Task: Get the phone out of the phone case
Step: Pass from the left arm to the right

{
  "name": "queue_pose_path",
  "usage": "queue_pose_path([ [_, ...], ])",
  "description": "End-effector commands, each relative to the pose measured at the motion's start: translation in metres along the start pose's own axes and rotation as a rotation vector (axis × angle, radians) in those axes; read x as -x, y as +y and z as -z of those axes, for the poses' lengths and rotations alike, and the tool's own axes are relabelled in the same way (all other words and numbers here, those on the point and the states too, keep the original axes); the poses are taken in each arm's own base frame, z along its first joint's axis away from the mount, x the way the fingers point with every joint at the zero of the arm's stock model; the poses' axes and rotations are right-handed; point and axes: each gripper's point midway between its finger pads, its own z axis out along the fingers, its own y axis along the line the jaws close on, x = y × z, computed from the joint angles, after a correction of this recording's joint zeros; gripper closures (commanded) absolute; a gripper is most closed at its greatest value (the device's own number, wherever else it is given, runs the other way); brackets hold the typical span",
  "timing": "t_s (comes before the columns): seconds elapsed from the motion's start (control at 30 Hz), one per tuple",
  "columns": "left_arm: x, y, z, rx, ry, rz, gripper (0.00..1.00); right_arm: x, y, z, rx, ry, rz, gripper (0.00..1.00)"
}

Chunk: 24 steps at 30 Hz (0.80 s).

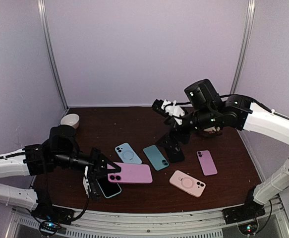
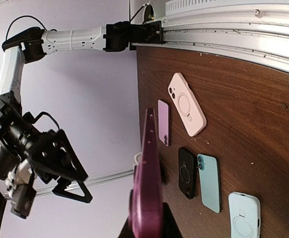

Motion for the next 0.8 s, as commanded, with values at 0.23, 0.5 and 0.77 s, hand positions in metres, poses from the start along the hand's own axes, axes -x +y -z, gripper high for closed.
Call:
queue_pose_path([
  [0.23, 0.004, 0.034, 0.000, 0.095, -0.037, -0.047, 1.00, -0.021, 0.135, 0.029, 0.433, -0.047, 0.331, 0.00],
  [0.5, 0.006, 0.036, 0.000, 0.111, -0.043, -0.055, 1.00, -0.009, 0.141, -0.017, 0.344, -0.037, 0.310, 0.00],
  [0.77, 0.005, 0.036, 0.001, 0.112, -0.036, -0.059, 1.00, -0.015, 0.143, -0.060, 0.344, 0.055, 0.253, 0.06],
])
